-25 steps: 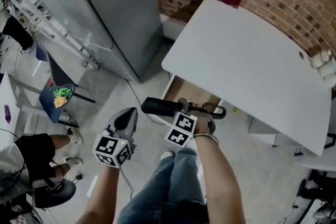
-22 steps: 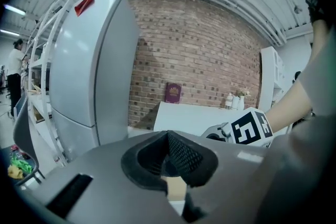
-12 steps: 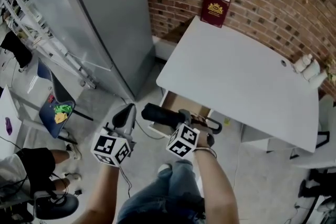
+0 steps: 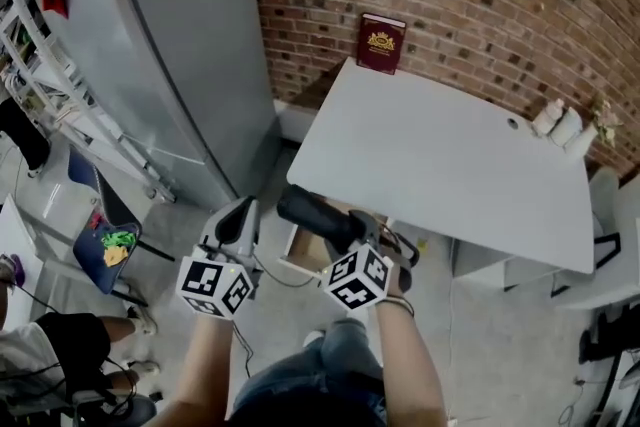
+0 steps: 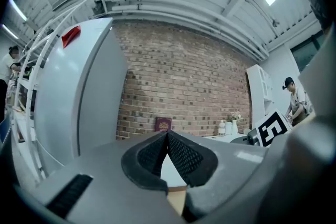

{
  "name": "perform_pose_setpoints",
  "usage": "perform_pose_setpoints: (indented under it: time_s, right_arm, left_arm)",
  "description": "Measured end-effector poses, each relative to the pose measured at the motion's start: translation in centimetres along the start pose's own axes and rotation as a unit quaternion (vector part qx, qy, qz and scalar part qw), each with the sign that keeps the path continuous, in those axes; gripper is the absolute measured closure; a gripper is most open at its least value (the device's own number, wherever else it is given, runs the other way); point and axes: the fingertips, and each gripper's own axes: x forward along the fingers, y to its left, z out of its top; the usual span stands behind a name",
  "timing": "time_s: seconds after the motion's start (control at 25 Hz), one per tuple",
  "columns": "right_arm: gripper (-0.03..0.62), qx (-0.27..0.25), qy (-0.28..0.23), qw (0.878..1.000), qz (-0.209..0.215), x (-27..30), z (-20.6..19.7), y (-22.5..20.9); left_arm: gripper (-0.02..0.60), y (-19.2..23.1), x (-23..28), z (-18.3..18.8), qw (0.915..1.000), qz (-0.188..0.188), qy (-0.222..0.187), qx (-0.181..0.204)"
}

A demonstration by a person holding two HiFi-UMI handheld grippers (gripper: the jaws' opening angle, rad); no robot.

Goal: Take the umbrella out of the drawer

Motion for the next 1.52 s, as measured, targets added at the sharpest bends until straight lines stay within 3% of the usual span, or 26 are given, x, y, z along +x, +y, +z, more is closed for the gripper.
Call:
perform_pose_setpoints:
  time_s: [0.32,0.64,0.88,1.32,1.52]
  right_arm:
    - [0.330,0.104,-0.078,0.990,-0.060,-5.7,1.8,-3.0]
    - [0.330,0.138,-0.141,0.975,-0.106,-11.0,2.4,-7.6]
    - [0.329,0.179,-0.195,0.957,-0.121,-15.3,2.5,-10.4]
    - [0.329,0.205,-0.306,0.912,-0.179,-22.8,3.0,-15.8]
    - [0.327,0.187,-0.327,0.903,-0.205,-25.4,4.0,-18.0]
  left_arm:
    - [0.583,-2.6,0.8,2.9,0.9993,-0.013,-0.032,0.013]
    - [0.583,-6.2,1.8,5.2,0.9978,-0.017,-0.060,0.024]
    - [0.583,-9.7,2.3,7.7,0.9954,-0.020,-0.082,0.045]
    - [0.583,-13.1,2.1,12.3,0.9885,-0.009,-0.125,0.085]
    - [0.583,-14.0,2.3,15.6,0.9790,-0.009,-0.148,0.141]
